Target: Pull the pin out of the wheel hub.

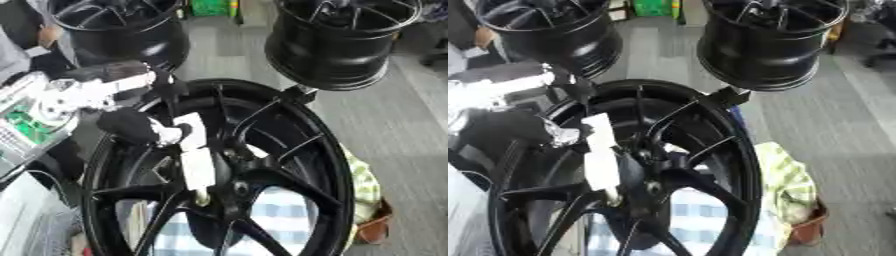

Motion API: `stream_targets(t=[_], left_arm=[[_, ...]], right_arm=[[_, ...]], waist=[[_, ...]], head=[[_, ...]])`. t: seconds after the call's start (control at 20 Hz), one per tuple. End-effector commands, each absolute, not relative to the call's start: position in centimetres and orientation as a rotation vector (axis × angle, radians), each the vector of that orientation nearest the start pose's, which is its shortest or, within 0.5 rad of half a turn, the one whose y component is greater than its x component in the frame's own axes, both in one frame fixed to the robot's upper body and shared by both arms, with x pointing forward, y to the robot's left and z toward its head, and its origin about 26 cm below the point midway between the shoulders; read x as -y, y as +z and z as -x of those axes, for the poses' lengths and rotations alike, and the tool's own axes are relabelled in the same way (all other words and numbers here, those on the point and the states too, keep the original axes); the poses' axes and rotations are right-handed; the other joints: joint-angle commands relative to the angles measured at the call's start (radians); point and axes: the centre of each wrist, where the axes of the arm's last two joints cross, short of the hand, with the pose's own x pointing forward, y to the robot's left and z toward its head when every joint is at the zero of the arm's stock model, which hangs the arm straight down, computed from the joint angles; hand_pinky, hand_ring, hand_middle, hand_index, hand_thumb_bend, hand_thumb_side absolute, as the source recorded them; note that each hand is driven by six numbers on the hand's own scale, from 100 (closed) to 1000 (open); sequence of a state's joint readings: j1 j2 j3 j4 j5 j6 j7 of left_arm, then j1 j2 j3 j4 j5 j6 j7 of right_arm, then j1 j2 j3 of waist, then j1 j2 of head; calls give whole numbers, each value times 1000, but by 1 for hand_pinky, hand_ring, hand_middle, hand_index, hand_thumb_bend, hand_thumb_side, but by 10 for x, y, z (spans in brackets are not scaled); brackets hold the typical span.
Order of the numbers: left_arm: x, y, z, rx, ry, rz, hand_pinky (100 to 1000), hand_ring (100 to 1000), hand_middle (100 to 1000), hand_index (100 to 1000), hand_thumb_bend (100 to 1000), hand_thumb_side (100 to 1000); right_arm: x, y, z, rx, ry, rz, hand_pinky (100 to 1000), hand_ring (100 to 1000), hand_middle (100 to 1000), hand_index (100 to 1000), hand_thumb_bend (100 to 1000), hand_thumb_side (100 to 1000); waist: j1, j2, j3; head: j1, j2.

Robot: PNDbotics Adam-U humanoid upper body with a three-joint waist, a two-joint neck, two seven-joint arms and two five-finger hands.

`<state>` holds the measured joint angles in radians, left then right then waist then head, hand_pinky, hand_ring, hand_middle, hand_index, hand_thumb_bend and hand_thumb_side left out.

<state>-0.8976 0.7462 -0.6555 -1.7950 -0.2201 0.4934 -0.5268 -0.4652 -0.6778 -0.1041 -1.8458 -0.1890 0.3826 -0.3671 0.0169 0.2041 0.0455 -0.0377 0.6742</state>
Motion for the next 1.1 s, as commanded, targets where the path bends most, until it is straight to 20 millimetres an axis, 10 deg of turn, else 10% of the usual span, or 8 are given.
stream_targets(t=[0.05, 1.1], left_arm=[[-168, 275, -338, 1442, -1608, -456, 763, 846, 705, 875, 317, 514], [-163, 260, -349, 1370, -1642, -448, 760, 843, 718, 886, 373, 535]], right_arm=[[337, 285, -320, 2012, 8, 658, 783, 653, 554, 715, 411, 343], [336, 281, -320, 2014, -13, 646, 784, 652, 551, 713, 406, 344]], waist=[[-3, -13, -1], [-5, -10, -5]], head=[[4, -15], [12, -21]])
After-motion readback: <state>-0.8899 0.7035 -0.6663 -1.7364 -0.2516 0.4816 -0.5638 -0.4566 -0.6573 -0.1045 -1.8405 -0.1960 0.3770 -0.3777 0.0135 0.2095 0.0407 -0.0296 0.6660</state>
